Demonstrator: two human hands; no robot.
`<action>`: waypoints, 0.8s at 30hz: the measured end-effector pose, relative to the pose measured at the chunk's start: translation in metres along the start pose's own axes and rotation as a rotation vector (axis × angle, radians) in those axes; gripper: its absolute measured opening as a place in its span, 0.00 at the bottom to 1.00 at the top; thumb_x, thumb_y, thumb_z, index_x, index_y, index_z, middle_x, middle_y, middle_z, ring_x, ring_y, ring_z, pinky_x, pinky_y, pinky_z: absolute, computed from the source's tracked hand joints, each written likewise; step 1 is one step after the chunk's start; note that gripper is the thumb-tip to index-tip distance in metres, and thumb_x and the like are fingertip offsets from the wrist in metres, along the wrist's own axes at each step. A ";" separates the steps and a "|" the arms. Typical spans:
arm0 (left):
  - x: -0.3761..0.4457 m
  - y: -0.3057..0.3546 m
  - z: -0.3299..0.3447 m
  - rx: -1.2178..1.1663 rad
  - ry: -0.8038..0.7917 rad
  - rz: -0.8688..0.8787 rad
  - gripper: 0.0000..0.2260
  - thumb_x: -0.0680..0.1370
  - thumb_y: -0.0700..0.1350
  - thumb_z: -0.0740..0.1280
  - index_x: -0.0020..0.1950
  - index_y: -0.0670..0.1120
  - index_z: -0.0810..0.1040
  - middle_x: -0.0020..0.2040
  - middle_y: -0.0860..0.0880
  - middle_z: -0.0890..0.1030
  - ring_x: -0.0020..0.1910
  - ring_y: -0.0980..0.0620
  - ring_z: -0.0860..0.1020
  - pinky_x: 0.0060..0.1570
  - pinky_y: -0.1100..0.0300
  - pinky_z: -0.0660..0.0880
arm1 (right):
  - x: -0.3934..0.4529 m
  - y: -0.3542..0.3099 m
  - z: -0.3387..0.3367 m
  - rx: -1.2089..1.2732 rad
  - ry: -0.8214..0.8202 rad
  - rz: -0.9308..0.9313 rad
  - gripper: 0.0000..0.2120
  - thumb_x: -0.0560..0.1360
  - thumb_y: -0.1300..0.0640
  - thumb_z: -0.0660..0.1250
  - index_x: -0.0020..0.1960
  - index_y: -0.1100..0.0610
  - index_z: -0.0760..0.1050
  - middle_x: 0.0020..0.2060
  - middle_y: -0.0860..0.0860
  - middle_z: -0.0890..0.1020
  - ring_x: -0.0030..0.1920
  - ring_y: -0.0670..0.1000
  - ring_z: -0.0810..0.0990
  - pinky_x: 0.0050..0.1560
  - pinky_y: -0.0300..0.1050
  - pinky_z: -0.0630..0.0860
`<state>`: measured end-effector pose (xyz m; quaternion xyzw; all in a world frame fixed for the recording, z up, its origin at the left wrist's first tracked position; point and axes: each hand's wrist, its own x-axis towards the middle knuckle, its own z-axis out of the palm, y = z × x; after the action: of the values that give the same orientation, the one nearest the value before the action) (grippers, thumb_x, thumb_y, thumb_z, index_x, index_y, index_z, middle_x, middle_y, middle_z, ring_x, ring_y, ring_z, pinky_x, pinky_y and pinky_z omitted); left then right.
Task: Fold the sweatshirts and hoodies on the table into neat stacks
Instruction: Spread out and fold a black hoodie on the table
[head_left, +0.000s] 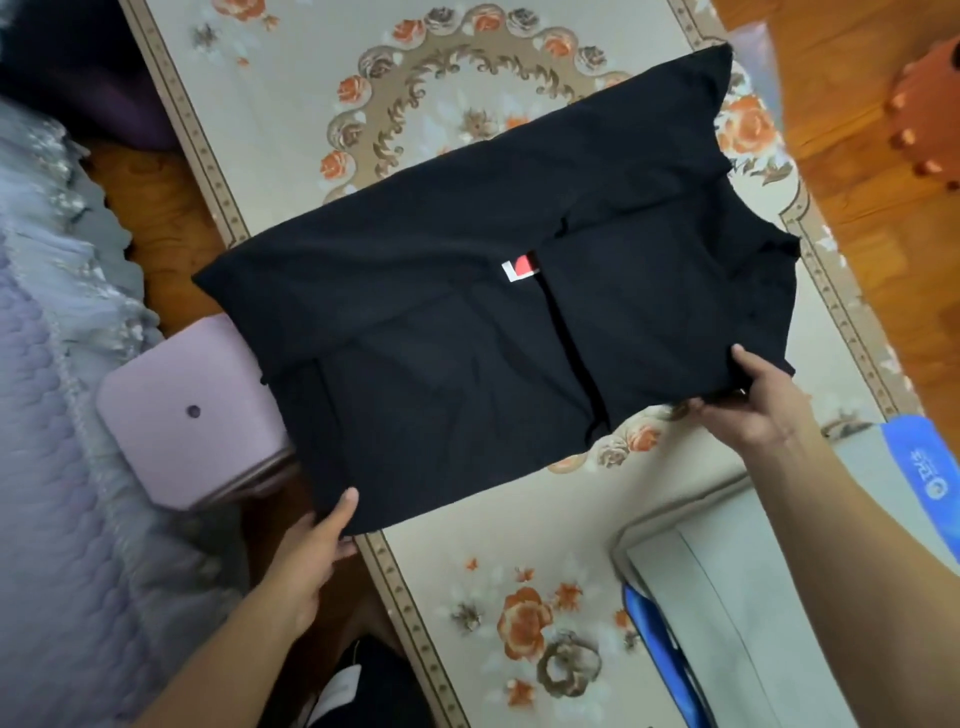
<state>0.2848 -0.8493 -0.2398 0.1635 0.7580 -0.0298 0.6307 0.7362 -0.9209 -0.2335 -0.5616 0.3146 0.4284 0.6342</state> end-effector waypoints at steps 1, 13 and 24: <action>-0.003 -0.003 -0.001 -0.015 0.033 0.044 0.33 0.77 0.56 0.73 0.78 0.46 0.67 0.63 0.46 0.81 0.58 0.46 0.81 0.64 0.50 0.72 | -0.003 0.000 -0.001 -0.041 0.014 -0.009 0.39 0.49 0.64 0.81 0.61 0.57 0.80 0.55 0.56 0.86 0.59 0.58 0.83 0.58 0.56 0.79; -0.078 -0.046 -0.013 -0.415 0.056 0.108 0.26 0.81 0.36 0.68 0.77 0.49 0.68 0.62 0.38 0.80 0.46 0.46 0.81 0.54 0.48 0.79 | -0.057 -0.013 -0.037 -0.391 0.385 -0.107 0.20 0.76 0.61 0.69 0.68 0.54 0.74 0.57 0.53 0.83 0.53 0.53 0.83 0.31 0.45 0.81; -0.051 0.092 -0.031 -0.985 0.001 0.318 0.13 0.84 0.41 0.61 0.68 0.43 0.74 0.58 0.41 0.85 0.57 0.44 0.85 0.62 0.48 0.80 | -0.040 -0.042 0.179 -0.393 0.116 -0.391 0.16 0.75 0.63 0.69 0.62 0.57 0.76 0.48 0.56 0.83 0.46 0.56 0.85 0.38 0.51 0.85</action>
<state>0.2899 -0.7650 -0.1692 -0.0397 0.6482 0.4269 0.6293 0.7415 -0.7525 -0.1489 -0.7474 0.1467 0.3177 0.5647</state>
